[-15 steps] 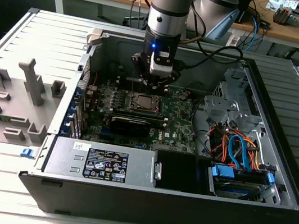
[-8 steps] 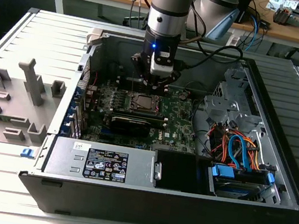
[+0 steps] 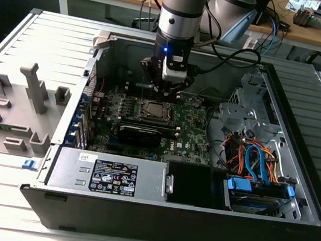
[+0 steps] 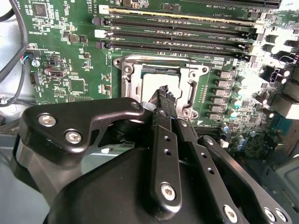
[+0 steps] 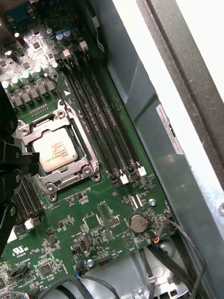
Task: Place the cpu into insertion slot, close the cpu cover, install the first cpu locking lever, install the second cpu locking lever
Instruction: 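Install the first cpu locking lever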
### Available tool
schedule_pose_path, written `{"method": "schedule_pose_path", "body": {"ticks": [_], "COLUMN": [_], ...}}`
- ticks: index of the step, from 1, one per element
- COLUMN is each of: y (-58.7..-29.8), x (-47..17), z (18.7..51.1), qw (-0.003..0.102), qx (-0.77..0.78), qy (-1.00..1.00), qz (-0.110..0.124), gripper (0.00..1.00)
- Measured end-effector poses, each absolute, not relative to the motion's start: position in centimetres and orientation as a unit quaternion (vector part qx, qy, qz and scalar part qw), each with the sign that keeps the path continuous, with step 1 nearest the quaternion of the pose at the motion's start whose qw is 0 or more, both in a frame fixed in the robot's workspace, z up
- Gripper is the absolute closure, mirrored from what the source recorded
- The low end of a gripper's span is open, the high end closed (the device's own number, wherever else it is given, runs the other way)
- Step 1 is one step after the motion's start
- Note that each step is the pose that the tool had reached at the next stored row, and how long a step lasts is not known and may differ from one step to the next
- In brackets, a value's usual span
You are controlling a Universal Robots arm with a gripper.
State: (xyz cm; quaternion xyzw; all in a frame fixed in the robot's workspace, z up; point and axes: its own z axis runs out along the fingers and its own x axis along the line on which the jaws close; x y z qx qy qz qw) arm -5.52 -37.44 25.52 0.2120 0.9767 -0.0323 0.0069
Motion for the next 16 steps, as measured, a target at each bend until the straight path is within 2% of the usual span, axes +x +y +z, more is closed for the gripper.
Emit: {"method": "schedule_pose_path", "body": {"ticks": [16], "y": [-37.44], "x": [-5.52], "z": [25.52], "qw": [0.008], "qx": [0.191], "qy": [0.981], "qz": [-0.032], "gripper": [0.89]}}
